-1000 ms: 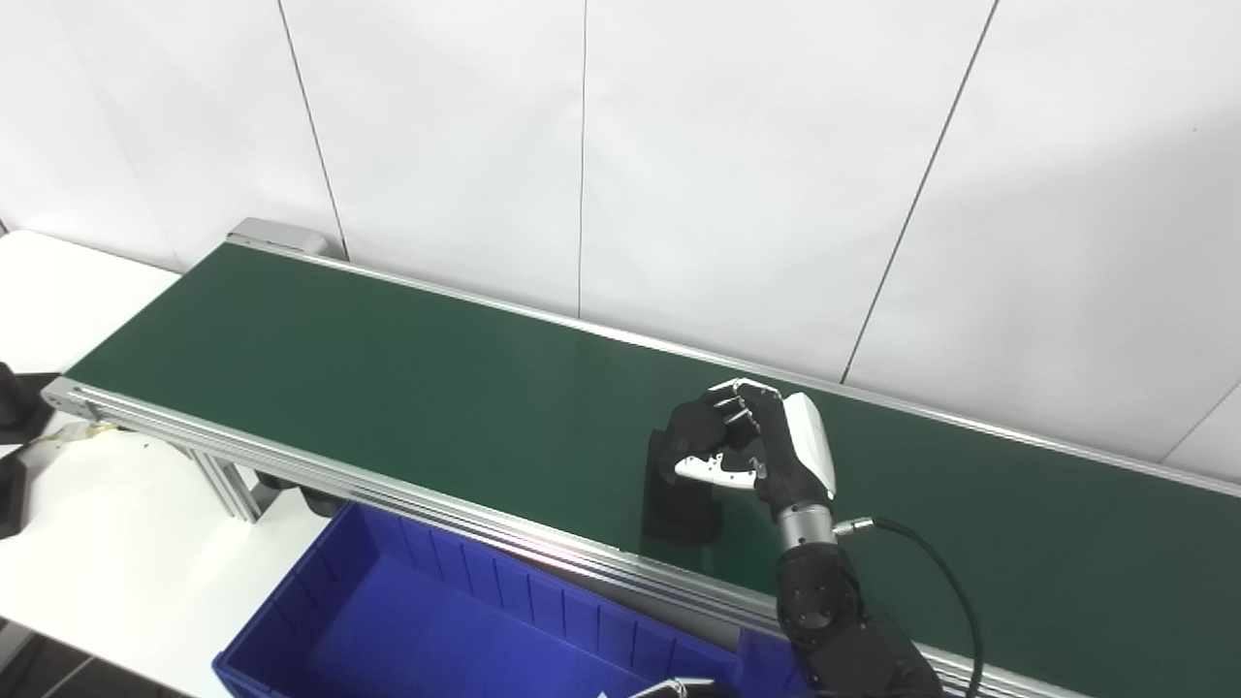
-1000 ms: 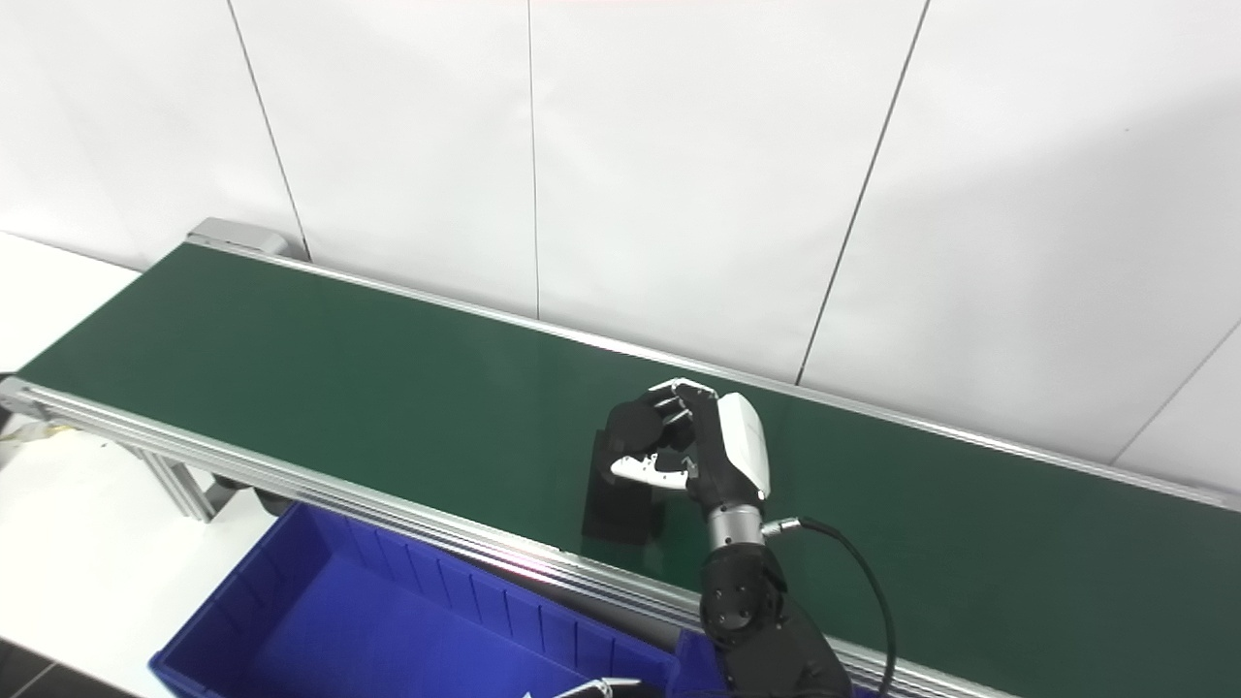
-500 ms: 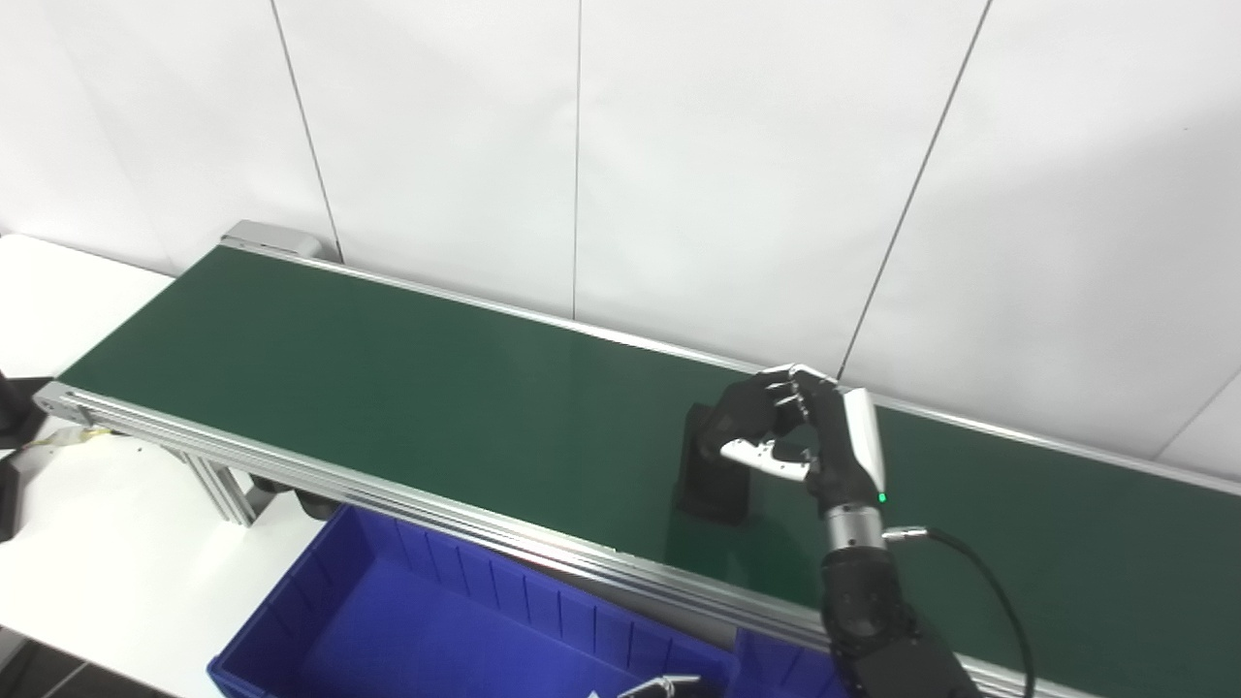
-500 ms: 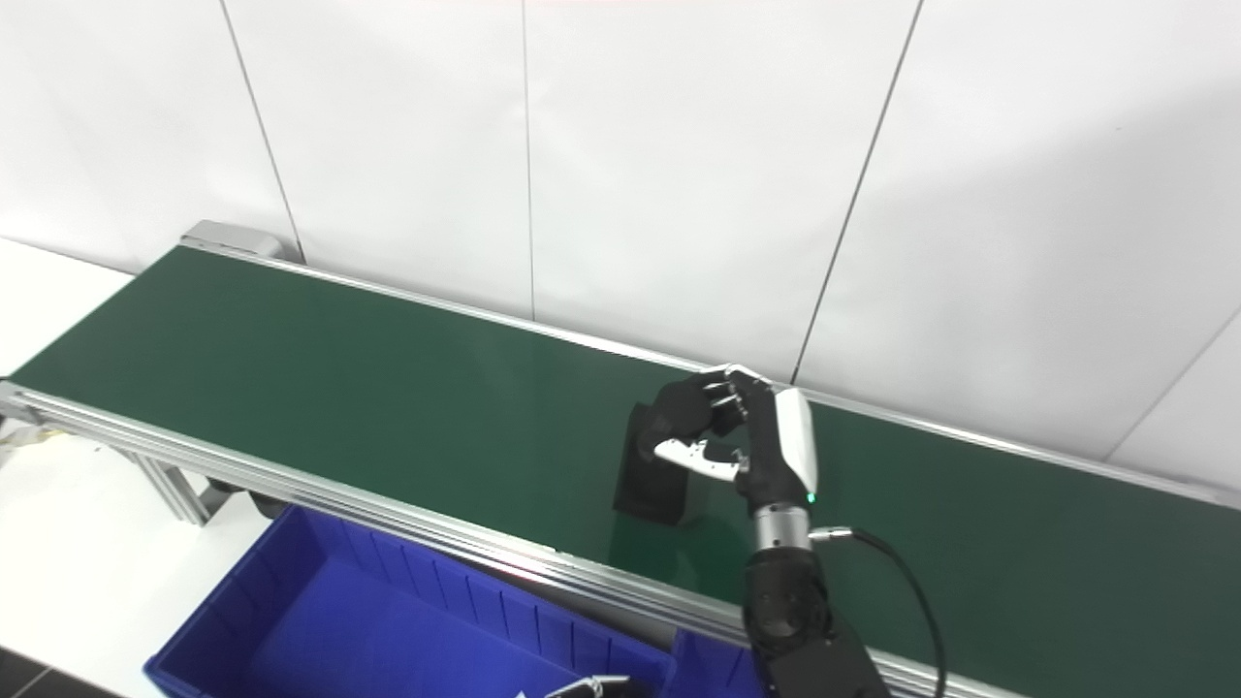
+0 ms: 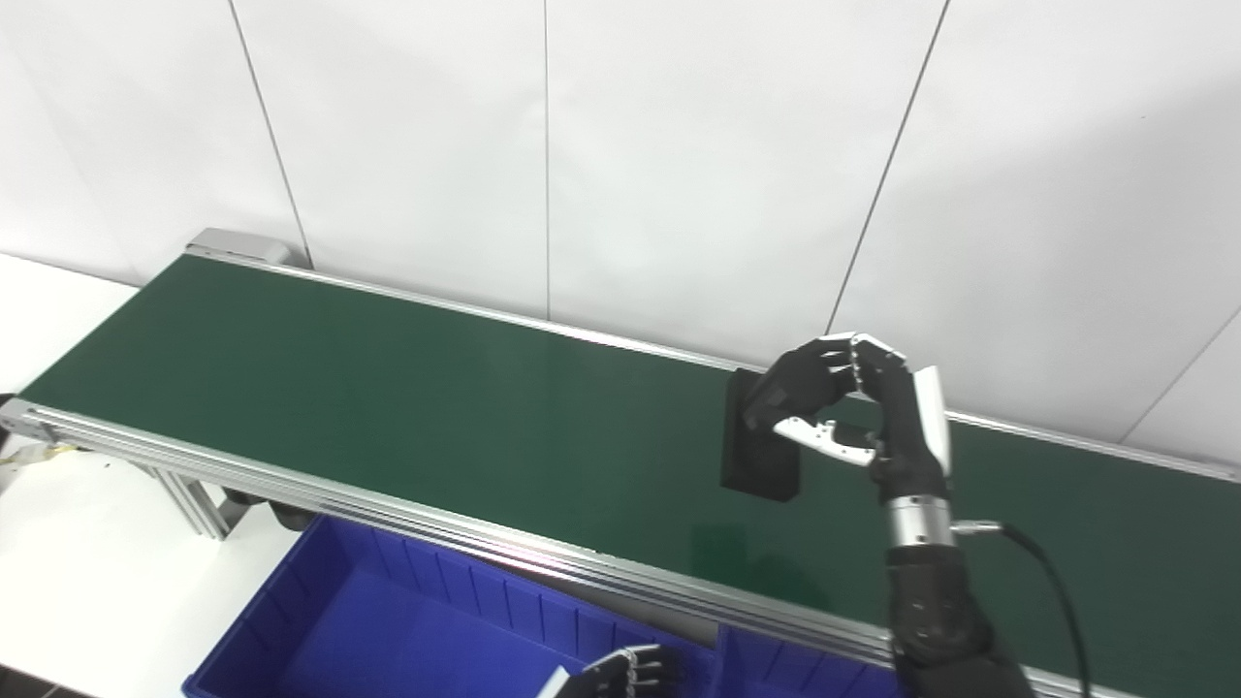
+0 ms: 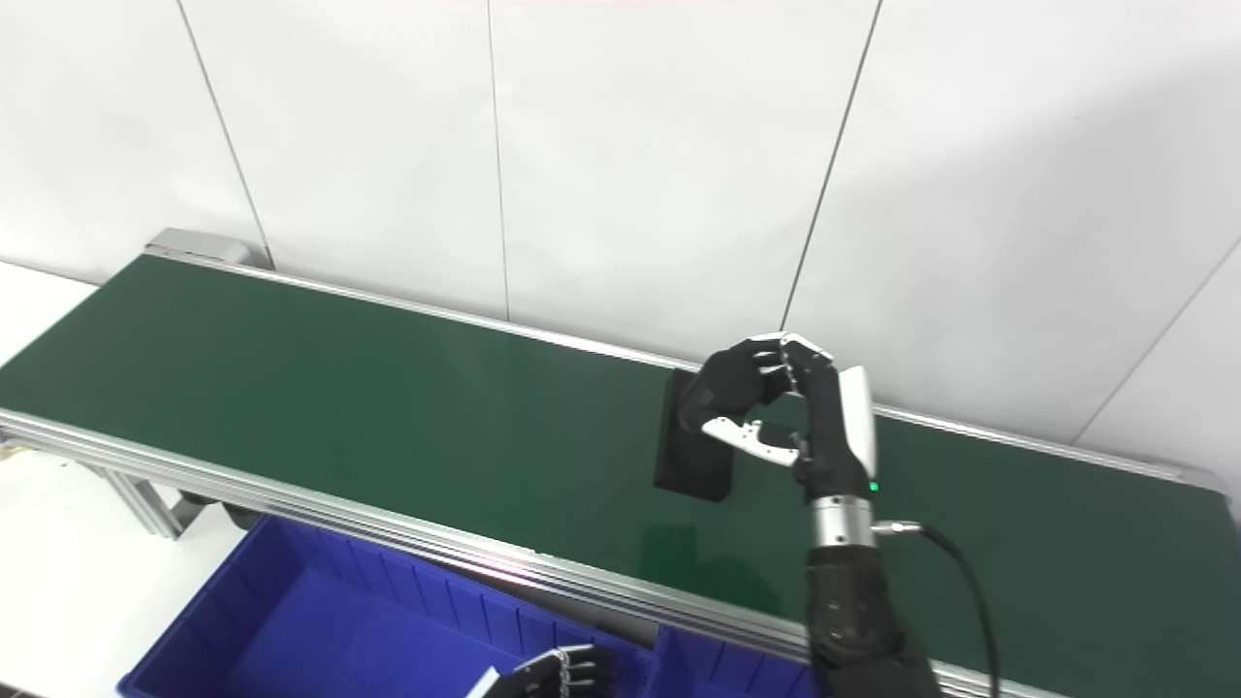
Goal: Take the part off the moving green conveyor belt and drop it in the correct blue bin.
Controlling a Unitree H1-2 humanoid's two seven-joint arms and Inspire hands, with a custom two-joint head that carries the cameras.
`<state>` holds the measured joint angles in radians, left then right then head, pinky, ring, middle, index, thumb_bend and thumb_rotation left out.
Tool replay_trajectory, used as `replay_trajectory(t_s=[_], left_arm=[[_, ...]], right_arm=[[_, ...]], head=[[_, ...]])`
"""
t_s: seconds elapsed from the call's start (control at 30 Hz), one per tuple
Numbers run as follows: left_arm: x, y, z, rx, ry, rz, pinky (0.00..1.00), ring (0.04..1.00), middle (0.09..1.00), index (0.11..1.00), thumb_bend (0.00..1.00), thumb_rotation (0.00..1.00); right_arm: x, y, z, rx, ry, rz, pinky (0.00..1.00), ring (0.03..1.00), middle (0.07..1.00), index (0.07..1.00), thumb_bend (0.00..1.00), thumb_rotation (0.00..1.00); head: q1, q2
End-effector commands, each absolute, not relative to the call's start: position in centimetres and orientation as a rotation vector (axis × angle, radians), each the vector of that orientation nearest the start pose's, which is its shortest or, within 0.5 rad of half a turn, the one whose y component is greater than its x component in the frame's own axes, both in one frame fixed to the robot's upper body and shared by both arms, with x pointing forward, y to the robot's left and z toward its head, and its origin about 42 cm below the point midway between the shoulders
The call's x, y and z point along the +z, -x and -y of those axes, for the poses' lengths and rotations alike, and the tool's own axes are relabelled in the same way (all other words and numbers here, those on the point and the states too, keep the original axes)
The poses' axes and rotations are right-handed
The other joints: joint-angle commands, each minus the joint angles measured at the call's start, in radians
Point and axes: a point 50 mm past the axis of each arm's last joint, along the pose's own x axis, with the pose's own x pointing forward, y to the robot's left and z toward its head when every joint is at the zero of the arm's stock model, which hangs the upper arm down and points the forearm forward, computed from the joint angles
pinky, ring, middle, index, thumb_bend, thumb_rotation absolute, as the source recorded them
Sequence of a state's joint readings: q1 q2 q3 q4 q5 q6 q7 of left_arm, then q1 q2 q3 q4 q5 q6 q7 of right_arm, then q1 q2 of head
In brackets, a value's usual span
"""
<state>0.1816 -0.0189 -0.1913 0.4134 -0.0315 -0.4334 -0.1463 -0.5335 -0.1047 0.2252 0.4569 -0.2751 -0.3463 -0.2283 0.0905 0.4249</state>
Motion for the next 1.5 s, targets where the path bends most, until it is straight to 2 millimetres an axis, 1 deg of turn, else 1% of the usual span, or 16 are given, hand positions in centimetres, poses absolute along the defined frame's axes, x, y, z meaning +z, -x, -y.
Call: replay_trajectory(t_s=[0.0,0.1,0.17,0.2,0.23,0.27,0.3,0.37,0.57,0.7,0.73,0.77,0.93,1.03,1.27,1.47], left_arm=[[-1.5,-19.1,-15.6,-0.286,0.078,-0.084,0.69,0.736,0.762,0.782,0.94,0.10],[-1.4,-19.5,-16.3,-0.282,0.069,-0.078,0.70,0.737,0.767,0.789,0.93,0.08],[-1.2,-19.6,-16.8,-0.281,0.065,-0.073,0.70,0.743,0.770,0.796,0.91,0.07],[-1.1,-19.7,-17.1,-0.279,0.069,-0.070,0.71,0.744,0.771,0.796,0.91,0.07],[-1.0,-19.7,-17.3,-0.277,0.073,-0.069,0.71,0.751,0.776,0.800,0.90,0.09],[-0.9,-19.7,-17.5,-0.276,0.071,-0.064,0.72,0.754,0.778,0.801,0.90,0.10],[-0.8,-19.7,-17.6,-0.276,0.070,-0.060,0.72,0.756,0.782,0.805,0.87,0.12],[-0.6,-19.8,-18.1,-0.275,0.063,-0.052,0.73,0.763,0.787,0.808,0.84,0.15],[0.1,-19.7,-19.3,-0.267,0.049,-0.043,0.76,0.778,0.799,0.813,0.80,0.18],[0.5,-19.9,-20.1,-0.268,0.049,-0.042,0.75,0.781,0.795,0.814,0.83,0.23],[0.6,-19.9,-20.2,-0.267,0.048,-0.042,0.75,0.780,0.794,0.814,0.84,0.24],[0.7,-20.0,-20.4,-0.267,0.048,-0.042,0.75,0.779,0.792,0.813,0.85,0.26],[1.3,-20.5,-21.3,-0.267,0.041,-0.040,0.74,0.771,0.785,0.809,0.88,0.28],[1.7,-20.8,-21.8,-0.263,0.041,-0.038,0.73,0.766,0.784,0.809,0.90,0.30],[2.6,-21.4,-22.5,-0.267,0.046,-0.033,0.73,0.775,0.794,0.803,0.91,0.31],[3.2,-21.3,-22.8,-0.266,0.043,-0.029,0.72,0.768,0.792,0.799,0.92,0.31]], right_arm=[[20.2,-43.2,15.6,0.133,0.396,0.533,0.38,0.416,0.476,0.532,0.52,0.00],[21.1,-41.6,17.1,0.118,0.404,0.527,0.39,0.419,0.477,0.529,0.52,0.00],[21.7,-40.9,17.4,0.116,0.409,0.524,0.37,0.409,0.476,0.531,0.52,0.00],[22.1,-40.3,17.6,0.114,0.412,0.524,0.37,0.409,0.476,0.531,0.52,0.00],[22.3,-40.0,17.7,0.112,0.414,0.524,0.36,0.403,0.475,0.535,0.52,0.00],[22.6,-39.3,18.1,0.106,0.415,0.522,0.35,0.401,0.474,0.536,0.52,0.00],[22.8,-38.7,18.4,0.101,0.415,0.520,0.36,0.405,0.474,0.537,0.52,0.00],[23.4,-37.7,18.6,0.092,0.421,0.515,0.36,0.407,0.473,0.539,0.52,0.00],[24.1,-34.2,19.6,0.070,0.418,0.516,0.34,0.393,0.462,0.540,0.52,0.00],[23.9,-31.7,20.5,0.069,0.414,0.512,0.33,0.385,0.462,0.543,0.52,0.00],[23.8,-31.3,20.6,0.070,0.411,0.511,0.33,0.383,0.465,0.543,0.52,0.00],[23.6,-30.6,20.7,0.067,0.407,0.505,0.33,0.385,0.472,0.541,0.52,0.00],[23.0,-27.8,21.1,0.042,0.406,0.477,0.36,0.403,0.480,0.534,0.52,0.00],[22.5,-26.3,21.1,0.030,0.398,0.452,0.37,0.412,0.482,0.530,0.52,0.00],[21.0,-23.8,20.1,0.011,0.371,0.393,0.36,0.406,0.479,0.534,0.52,0.00],[19.6,-22.6,19.2,0.000,0.344,0.335,0.36,0.405,0.470,0.539,0.52,0.00]], head=[[-0.018,0.009],[-0.063,0.049],[-0.093,0.080],[-0.121,0.109],[-0.121,0.109],[-0.140,0.133],[-0.140,0.133],[-0.176,0.170],[-0.206,0.209],[-0.238,0.243],[-0.238,0.243],[-0.250,0.260],[-0.277,0.293],[-0.298,0.327],[-0.304,0.373],[-0.299,0.400]])
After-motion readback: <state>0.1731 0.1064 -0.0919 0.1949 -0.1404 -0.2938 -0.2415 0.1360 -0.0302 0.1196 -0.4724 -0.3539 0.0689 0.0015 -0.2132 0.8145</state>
